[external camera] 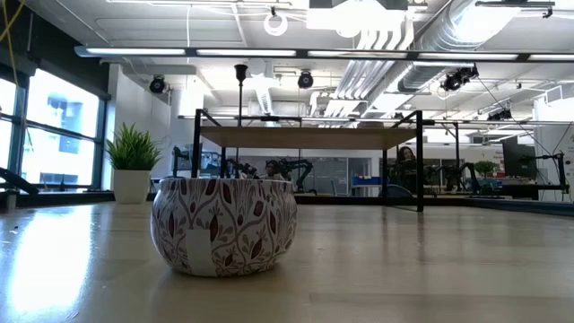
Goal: Pick & Place candle stick holders
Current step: Put the blue patterned scented candle on the shelf
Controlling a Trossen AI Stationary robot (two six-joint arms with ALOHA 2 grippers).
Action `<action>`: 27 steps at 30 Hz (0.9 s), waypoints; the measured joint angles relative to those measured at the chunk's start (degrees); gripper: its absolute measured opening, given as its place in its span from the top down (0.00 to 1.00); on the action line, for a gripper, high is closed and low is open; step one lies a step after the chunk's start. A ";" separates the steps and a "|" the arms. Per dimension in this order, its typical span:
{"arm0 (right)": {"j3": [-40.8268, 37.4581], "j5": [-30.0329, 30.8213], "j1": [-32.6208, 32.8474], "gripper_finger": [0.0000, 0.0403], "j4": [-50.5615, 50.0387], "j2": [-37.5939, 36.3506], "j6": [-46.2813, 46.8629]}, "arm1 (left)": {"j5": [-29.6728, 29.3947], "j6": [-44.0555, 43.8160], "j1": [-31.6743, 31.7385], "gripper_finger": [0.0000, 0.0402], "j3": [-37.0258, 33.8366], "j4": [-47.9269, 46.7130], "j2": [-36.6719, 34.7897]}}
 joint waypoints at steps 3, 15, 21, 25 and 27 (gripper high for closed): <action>0.00 -0.16 -0.01 0.22 -0.02 -0.01 0.81 | 0.33 -0.15 -0.47 0.03 0.12 -0.29 1.53; 0.00 -0.84 0.00 0.22 -1.08 -0.02 1.31 | -12.56 1.45 -1.10 0.03 0.03 -4.41 10.59; 0.00 -0.85 0.00 0.22 -1.24 -0.02 1.31 | -11.71 1.60 -1.10 0.03 -0.08 -6.64 14.98; 0.00 -1.15 0.00 0.22 -1.60 -0.02 1.45 | -6.64 2.48 -1.13 0.03 -0.08 -6.47 16.97; 0.00 -1.73 0.00 0.22 -1.64 -0.02 1.57 | -3.83 4.22 -1.51 0.03 0.18 -3.77 17.98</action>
